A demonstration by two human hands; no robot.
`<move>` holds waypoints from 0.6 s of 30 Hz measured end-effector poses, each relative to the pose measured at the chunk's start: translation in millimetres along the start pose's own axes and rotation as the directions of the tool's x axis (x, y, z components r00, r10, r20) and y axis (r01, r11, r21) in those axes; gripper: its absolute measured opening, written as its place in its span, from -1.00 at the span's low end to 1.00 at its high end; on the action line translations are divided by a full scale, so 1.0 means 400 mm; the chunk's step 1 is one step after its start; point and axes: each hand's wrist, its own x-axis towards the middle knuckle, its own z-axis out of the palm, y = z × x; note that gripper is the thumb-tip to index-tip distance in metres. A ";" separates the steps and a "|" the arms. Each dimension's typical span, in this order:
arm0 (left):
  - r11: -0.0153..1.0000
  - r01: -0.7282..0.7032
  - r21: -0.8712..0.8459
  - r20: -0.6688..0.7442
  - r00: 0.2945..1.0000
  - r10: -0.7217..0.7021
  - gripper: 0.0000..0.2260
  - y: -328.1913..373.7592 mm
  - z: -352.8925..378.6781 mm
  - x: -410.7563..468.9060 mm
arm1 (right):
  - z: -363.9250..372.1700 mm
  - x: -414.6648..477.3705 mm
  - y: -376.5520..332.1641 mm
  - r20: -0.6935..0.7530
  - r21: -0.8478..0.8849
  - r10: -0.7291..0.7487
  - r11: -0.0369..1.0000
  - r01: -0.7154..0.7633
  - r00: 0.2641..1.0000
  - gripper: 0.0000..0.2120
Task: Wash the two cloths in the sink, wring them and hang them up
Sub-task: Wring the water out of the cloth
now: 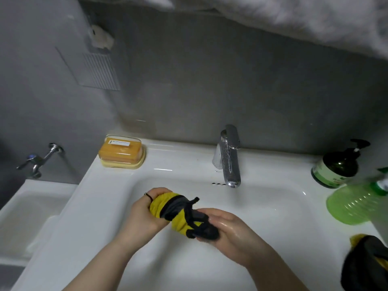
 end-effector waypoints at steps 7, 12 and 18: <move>0.992 -0.018 0.124 -0.099 0.995 0.031 -0.55 0.031 0.003 -0.004 | 0.036 -0.005 -0.057 -0.282 -0.331 -0.191 0.939 0.092 0.940 -0.69; 0.994 0.107 -0.001 -0.164 0.981 -0.106 -0.59 0.045 0.011 -0.001 | 0.060 -0.007 -0.045 -0.340 -0.671 -0.533 0.714 0.197 0.775 -0.66; 0.962 0.171 -0.215 -0.111 0.974 -0.198 -0.64 0.074 0.009 -0.004 | 0.056 0.004 0.004 -0.494 -0.299 -0.170 0.954 0.016 0.853 -0.60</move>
